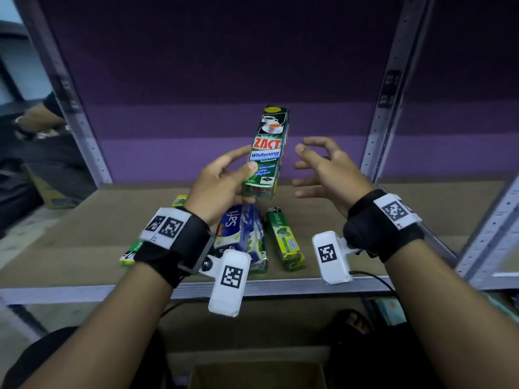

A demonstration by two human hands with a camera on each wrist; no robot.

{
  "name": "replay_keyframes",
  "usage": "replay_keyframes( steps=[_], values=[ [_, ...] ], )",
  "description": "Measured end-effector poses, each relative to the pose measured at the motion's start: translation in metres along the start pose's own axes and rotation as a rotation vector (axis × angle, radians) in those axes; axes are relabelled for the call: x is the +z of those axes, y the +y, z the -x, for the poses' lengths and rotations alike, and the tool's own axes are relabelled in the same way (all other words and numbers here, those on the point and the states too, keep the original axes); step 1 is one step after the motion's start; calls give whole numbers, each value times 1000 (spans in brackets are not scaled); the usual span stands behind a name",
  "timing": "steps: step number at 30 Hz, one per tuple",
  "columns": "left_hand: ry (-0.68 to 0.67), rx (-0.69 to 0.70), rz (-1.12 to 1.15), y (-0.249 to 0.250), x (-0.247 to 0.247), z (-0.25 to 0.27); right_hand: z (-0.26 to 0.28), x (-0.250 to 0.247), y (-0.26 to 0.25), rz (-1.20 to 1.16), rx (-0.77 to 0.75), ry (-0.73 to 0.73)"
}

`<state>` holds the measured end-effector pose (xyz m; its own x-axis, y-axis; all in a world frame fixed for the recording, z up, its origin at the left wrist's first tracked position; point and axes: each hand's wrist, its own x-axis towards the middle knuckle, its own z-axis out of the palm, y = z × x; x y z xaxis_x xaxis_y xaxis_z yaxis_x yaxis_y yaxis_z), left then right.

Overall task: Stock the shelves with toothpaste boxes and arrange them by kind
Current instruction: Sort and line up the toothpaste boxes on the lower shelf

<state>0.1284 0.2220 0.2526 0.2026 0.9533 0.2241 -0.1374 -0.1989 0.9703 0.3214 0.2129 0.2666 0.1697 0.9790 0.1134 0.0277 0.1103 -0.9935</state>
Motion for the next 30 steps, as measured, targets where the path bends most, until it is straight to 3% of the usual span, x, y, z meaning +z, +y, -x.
replay_keyframes(
  steps=[10, 18, 25, 30],
  values=[
    [-119, -28, -11, -32, 26, 0, 8, -28, 17, -79, 115, -6],
    [-205, -49, -127, -40, 34, 1, 10, -34, 23, -39, 121, 23],
    [-86, 182, -631, -39, 23, -2, 4, -57, 38, 347, 132, 58],
    [-151, 189, -804, -40, 19, 0, 1, -69, 59, 514, 259, -28]
  ],
)
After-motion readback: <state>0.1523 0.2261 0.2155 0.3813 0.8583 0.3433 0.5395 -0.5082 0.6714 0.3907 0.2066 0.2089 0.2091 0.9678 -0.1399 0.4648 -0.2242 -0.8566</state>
